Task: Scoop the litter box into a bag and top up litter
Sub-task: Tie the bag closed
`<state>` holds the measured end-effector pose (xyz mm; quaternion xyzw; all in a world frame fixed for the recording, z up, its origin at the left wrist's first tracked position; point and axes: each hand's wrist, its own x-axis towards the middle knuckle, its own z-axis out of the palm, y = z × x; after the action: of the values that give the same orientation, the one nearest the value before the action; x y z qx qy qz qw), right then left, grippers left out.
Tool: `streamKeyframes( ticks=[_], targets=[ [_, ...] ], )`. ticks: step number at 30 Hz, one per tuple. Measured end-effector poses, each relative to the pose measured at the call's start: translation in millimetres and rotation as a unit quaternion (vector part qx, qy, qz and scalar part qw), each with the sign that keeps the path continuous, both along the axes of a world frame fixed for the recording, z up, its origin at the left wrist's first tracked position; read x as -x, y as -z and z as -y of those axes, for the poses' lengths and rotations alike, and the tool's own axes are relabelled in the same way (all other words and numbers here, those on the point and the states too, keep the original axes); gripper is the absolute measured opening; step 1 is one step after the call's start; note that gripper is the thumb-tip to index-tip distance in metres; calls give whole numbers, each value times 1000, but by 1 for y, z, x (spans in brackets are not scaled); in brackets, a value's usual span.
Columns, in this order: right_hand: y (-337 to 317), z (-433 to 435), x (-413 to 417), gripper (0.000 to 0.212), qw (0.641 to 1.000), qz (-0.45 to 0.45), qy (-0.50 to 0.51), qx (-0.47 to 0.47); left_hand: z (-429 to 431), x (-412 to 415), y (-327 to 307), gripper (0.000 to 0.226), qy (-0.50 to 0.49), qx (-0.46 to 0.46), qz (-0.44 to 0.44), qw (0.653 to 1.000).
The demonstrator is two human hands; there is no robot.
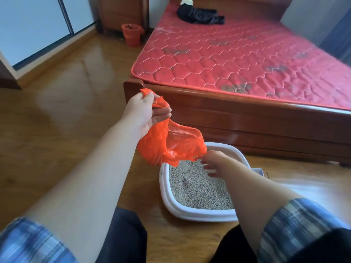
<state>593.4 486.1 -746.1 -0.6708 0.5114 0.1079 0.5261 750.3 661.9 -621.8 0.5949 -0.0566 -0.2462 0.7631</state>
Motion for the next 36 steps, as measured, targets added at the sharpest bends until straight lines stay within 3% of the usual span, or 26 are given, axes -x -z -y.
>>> streamKeyframes(
  ticks=[2, 7, 13, 18, 20, 22, 24, 27, 29, 31, 34, 36],
  targets=[
    [-3, -1, -7, 7, 998, 57, 32, 8, -3, 1, -4, 28, -1, 13, -1, 1000],
    [-22, 3, -21, 19, 982, 149, 114, -32, -10, -1, -8, 28, -1, 24, 11, 1000],
    [-7, -4, -25, 10, 986, 119, 40, -114, -13, -1, -9, 26, 21, 41, 13, 999],
    [-29, -4, -41, 14, 989, 123, 74, 30, -17, -3, -14, 23, 8, 31, 31, 999],
    [-66, 2, -44, 17, 972, 198, 61, 114, -22, -6, -16, 17, -12, 23, 40, 999],
    [-107, 7, -38, 9, 935, 330, 69, 106, -25, -9, -18, 12, -17, 14, 43, 999],
    [-133, 6, -27, 16, 913, 392, 77, 86, -27, -11, -19, 7, -16, 8, 36, 999],
    [-136, -2, -14, 20, 931, 333, 48, 144, -26, -12, -21, 6, -13, 15, 6, 1000],
    [-138, -4, -6, 26, 934, 317, 65, 154, -24, -11, -19, 12, 19, -28, 17, 999],
    [-151, 0, -3, 25, 915, 331, 93, 209, -23, -12, -14, 20, 64, -127, 70, 987],
    [-160, 26, 6, 16, 908, 259, 93, 315, -31, -26, -5, 21, 110, -362, 191, 906],
    [-154, 46, 15, 17, 924, 223, 132, 280, -42, -40, 2, 19, 61, -468, 242, 848]
  ],
)
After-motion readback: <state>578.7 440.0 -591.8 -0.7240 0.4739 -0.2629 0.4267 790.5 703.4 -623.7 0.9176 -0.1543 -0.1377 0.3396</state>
